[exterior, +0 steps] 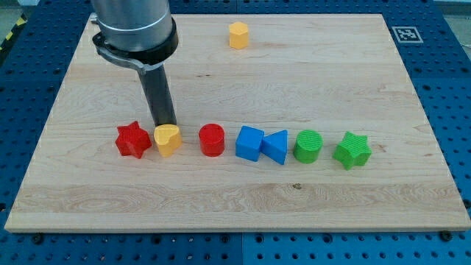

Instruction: Point at the yellow hexagon

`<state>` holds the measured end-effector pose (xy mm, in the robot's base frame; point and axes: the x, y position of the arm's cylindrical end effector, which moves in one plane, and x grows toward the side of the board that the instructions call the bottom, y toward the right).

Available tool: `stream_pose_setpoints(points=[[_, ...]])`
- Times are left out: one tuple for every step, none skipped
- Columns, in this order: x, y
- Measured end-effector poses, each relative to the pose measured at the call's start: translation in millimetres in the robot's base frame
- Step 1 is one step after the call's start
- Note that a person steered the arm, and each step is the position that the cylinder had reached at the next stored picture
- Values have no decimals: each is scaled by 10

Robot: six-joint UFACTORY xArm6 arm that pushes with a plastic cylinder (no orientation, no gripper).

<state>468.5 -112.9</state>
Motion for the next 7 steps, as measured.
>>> stream_pose_setpoints(points=[[-169,0],[-250,1],[-256,0],[-853,-86],[-1631,-236],[-2444,-268],[-2707,-234]])
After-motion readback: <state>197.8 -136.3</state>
